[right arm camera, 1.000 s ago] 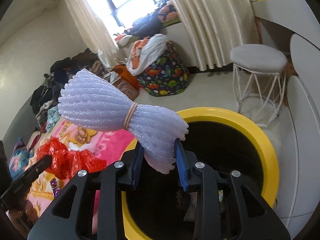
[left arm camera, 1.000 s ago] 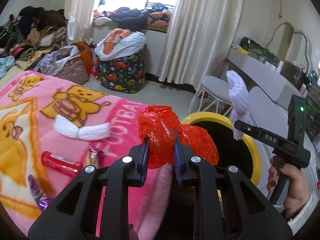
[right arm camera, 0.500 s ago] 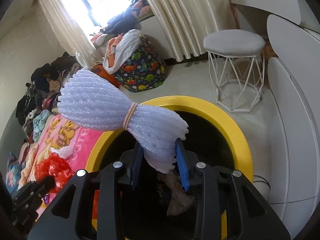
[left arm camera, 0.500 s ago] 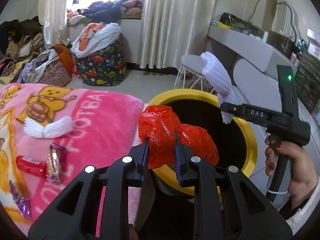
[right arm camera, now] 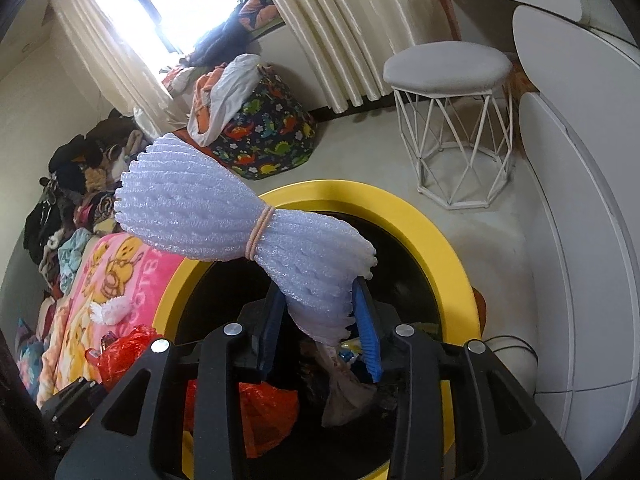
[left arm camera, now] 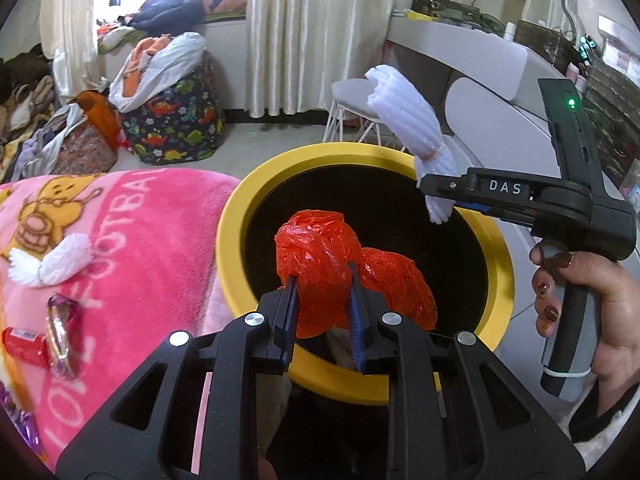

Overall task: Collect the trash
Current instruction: 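Open both grippers to drop the foam net and red bag into the bin, then move both grippers back toward the red tube and purple wrapper on the blanket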

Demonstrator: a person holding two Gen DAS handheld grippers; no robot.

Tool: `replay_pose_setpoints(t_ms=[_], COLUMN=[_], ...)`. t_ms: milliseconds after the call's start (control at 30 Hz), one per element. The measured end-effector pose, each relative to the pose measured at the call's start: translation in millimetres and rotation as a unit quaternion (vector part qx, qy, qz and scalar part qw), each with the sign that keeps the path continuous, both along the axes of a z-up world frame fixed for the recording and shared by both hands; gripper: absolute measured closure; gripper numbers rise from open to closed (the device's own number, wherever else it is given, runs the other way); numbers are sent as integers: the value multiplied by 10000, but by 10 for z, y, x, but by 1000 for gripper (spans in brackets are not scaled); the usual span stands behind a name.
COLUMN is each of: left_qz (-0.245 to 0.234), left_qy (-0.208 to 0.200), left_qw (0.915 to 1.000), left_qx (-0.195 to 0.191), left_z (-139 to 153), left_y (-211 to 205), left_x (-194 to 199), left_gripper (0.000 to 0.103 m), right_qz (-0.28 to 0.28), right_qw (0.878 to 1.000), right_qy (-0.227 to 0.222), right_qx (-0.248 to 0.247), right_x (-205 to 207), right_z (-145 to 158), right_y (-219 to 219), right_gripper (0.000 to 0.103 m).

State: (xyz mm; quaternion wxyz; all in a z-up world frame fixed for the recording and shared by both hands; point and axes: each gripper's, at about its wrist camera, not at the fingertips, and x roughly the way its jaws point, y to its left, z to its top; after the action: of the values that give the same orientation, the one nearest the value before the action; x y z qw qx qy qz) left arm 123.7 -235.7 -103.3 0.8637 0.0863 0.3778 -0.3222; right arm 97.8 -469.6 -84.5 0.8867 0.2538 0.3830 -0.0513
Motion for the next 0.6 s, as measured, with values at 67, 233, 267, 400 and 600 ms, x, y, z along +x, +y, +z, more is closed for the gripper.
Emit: replay_pose_setpoints(t_ms=[67,233,267,400,600], left_qz=[-34,-40,-18,206,658], left_qy=[5,147,153,82,-75], left_qw=[10000,9999,9999,9997,9973], left_qx=[23,42,19,-98,-323], left_z=[-20,-70,-65,-11,118], left_y=[-44,-60,-50,63,341], left_x=[21,69,72,80,107], left_gripper=[87,78,74,32,11], right_qz=[-23,-64,-63,-85,29], right_qw=[10000,9999,9999,9999,10000], right_qy=[36,75,79,68,4], right_qx=[38,76,75,65,-57], right_x=[6,10,15,9,37], right_z=[-17,-23,-17,9,76], right_y=[-14,-29,-29,-23,64], right_gripper=[67,60,59,47,37])
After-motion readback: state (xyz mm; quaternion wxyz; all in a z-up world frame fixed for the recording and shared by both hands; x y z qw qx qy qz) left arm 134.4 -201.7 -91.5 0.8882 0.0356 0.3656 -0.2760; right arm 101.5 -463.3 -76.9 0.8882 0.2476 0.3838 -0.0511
